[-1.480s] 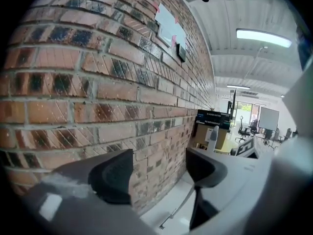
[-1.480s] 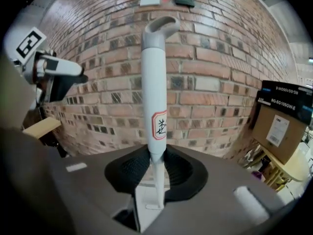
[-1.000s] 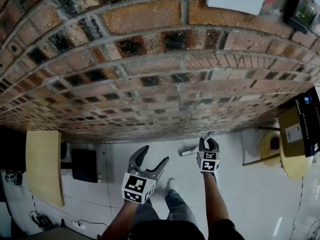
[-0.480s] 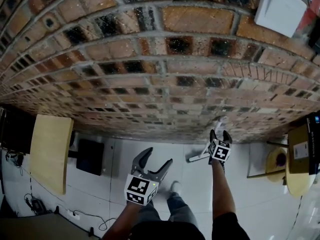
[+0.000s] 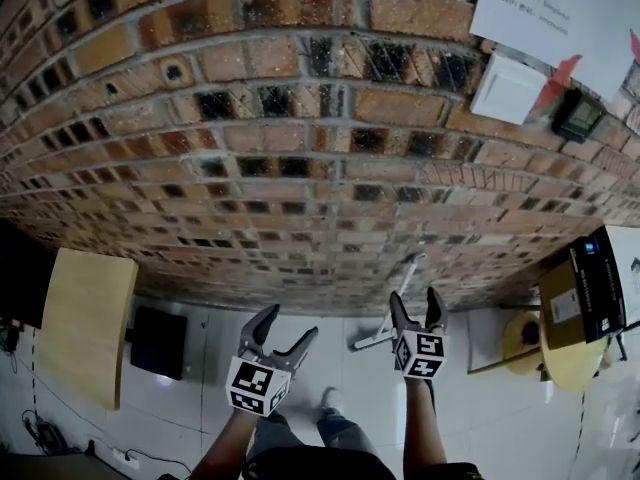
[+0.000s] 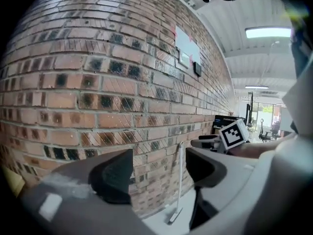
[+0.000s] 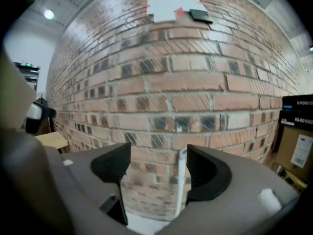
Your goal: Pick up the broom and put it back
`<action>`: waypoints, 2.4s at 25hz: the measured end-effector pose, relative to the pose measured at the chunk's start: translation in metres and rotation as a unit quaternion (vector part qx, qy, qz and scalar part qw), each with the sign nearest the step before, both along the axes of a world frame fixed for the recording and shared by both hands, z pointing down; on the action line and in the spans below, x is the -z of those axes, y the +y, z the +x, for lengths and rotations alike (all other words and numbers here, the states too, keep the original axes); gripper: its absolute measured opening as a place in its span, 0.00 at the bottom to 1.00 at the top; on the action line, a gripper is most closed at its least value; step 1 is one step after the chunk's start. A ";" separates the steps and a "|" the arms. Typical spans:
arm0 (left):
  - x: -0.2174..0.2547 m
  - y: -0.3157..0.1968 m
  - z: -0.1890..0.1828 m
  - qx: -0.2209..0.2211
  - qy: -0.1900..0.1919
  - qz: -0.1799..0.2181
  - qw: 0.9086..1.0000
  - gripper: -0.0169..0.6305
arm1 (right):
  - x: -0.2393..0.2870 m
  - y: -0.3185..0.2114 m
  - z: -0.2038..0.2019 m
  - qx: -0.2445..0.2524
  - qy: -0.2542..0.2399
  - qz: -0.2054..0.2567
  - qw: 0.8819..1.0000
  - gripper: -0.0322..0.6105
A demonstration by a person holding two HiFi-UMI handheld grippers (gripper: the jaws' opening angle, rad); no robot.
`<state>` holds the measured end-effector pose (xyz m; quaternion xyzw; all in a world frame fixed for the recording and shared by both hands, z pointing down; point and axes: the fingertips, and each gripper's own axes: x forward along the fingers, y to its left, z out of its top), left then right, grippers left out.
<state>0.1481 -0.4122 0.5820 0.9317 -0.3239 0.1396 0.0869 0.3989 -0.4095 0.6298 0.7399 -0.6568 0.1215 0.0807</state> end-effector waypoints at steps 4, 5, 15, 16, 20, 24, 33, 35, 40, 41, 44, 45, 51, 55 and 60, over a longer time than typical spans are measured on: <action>0.039 0.003 -0.027 0.002 0.026 0.024 0.999 0.55 | 0.077 0.025 -0.066 0.018 -0.020 0.067 0.997 0.60; 0.049 0.004 -0.036 0.003 0.032 0.030 0.999 0.55 | 0.090 0.032 -0.083 0.022 -0.026 0.079 0.996 0.60; 0.139 0.006 -0.154 0.065 0.053 0.158 0.984 0.45 | 0.170 0.059 -0.216 0.001 0.046 0.132 0.990 0.60; 0.140 0.008 -0.163 0.065 0.056 0.159 0.984 0.45 | 0.173 0.061 -0.229 0.006 0.046 0.133 0.990 0.60; 0.136 0.013 -0.195 0.067 0.083 0.152 0.983 0.45 | 0.186 0.077 -0.279 0.032 0.032 0.139 0.989 0.59; 0.157 0.040 -0.224 0.093 0.151 0.140 0.974 0.45 | 0.212 0.107 -0.320 0.050 0.059 0.171 0.982 0.56; 0.156 0.141 -0.252 0.160 0.092 0.185 0.965 0.44 | 0.204 0.211 -0.304 0.068 0.067 0.199 0.975 0.54; 0.139 0.186 -0.242 0.162 0.096 0.163 0.969 0.44 | 0.189 0.256 -0.303 0.083 0.069 0.190 0.976 0.55; 0.082 0.298 -0.214 0.159 0.067 0.121 0.978 0.44 | 0.124 0.339 -0.301 0.100 0.011 0.146 0.984 0.57; 0.077 0.314 -0.213 0.157 0.055 0.120 0.979 0.44 | 0.123 0.353 -0.299 0.098 0.005 0.146 0.984 0.57; 0.103 0.335 -0.211 0.158 0.064 0.135 0.976 0.44 | 0.154 0.384 -0.290 0.082 0.026 0.167 0.982 0.57; 0.117 0.337 -0.211 0.158 0.071 0.143 0.975 0.44 | 0.166 0.389 -0.287 0.077 0.037 0.173 0.981 0.57; 0.150 0.343 -0.219 0.133 0.068 0.184 0.971 0.44 | 0.195 0.404 -0.284 0.047 0.057 0.192 0.979 0.57; 0.162 0.352 -0.241 0.135 0.077 0.193 0.969 0.44 | 0.217 0.417 -0.314 0.062 0.046 0.215 0.974 0.57; 0.171 0.349 -0.278 0.144 0.089 0.197 0.966 0.44 | 0.234 0.402 -0.343 0.064 0.037 0.208 0.975 0.56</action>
